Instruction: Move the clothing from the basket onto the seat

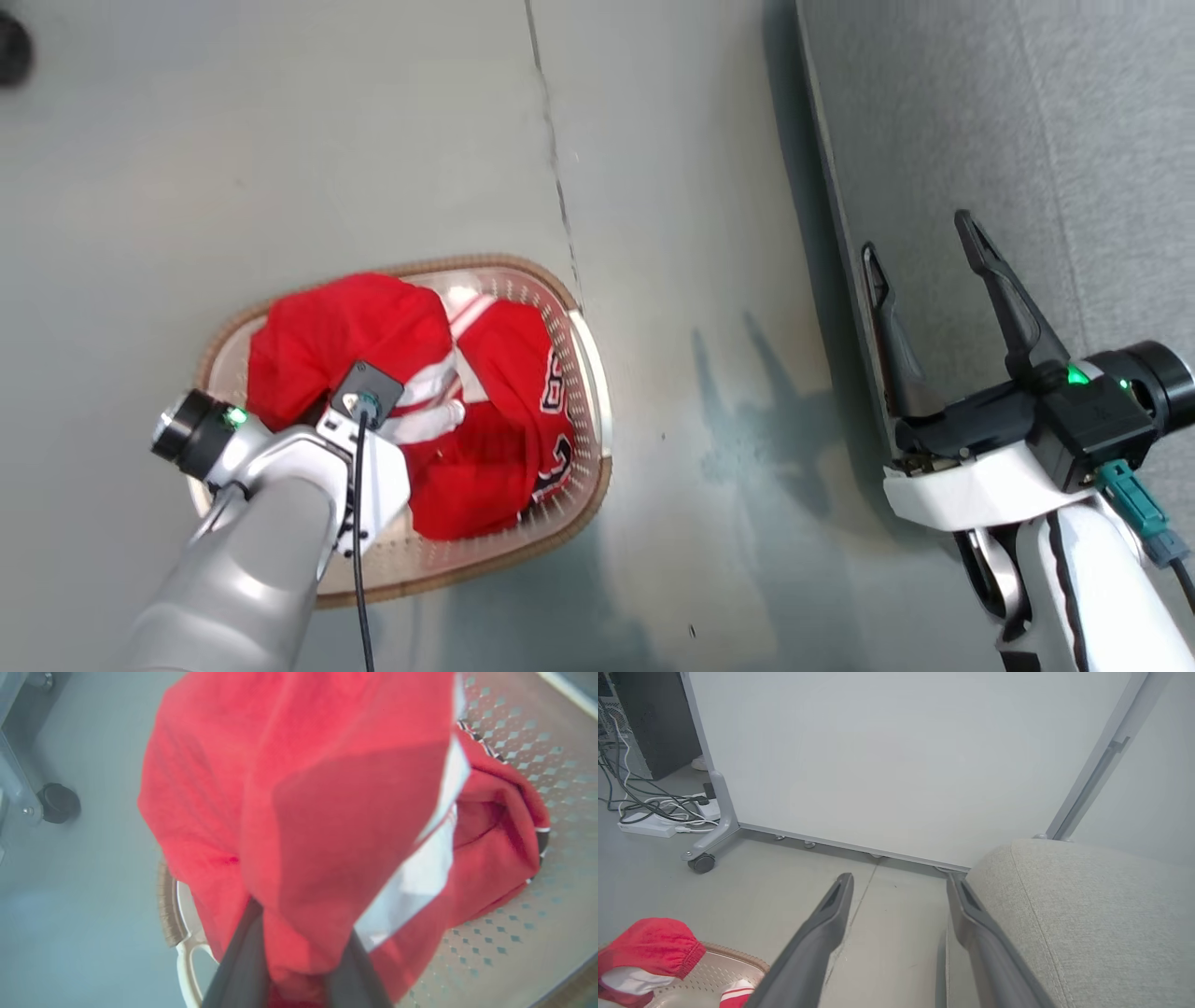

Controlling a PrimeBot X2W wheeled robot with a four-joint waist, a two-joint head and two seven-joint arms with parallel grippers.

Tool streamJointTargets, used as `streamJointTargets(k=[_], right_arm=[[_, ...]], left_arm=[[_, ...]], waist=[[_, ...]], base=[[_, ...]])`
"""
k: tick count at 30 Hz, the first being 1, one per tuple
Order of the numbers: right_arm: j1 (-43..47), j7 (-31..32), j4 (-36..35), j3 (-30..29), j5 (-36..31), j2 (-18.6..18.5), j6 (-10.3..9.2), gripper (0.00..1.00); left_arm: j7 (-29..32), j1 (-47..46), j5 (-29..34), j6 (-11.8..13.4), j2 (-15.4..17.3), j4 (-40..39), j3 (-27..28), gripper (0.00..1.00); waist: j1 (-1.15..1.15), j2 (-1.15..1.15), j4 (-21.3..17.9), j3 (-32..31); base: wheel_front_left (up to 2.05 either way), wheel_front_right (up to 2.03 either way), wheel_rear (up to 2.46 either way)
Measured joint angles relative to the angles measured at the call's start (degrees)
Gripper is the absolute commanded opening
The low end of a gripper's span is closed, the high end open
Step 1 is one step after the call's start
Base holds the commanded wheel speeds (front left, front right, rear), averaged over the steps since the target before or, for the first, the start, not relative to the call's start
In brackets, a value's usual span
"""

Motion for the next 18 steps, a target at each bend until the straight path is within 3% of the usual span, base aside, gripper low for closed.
streamJointTargets(k=[8, 12, 18], right_arm=[[3.2, 0.0, 1.6, -0.4, 0.5, -0.9, 0.00, 1.00], [4.7, 0.0, 2.0, -0.8, 0.7, -1.3, 0.00, 1.00], [6.5, 0.0, 2.2, -1.4, 0.7, -1.8, 0.00, 1.00]], left_arm=[[-6.7, 3.5, -2.8, 0.8, -1.8, -0.2, 1.1, 0.00], [-9.4, 4.9, -5.8, 3.4, -2.4, -3.5, 3.9, 0.00], [-9.7, 8.3, -6.5, 5.6, -2.1, -19.8, 6.5, 0.00]], waist=[[0.01, 0.00, 2.3, -9.7], [0.00, 0.00, 3.5, -14.2], [0.00, 0.00, 5.6, -19.5]], base=[[0.00, 0.00, 0.00], [0.00, 0.00, 0.00], [0.00, 0.00, 0.00]])
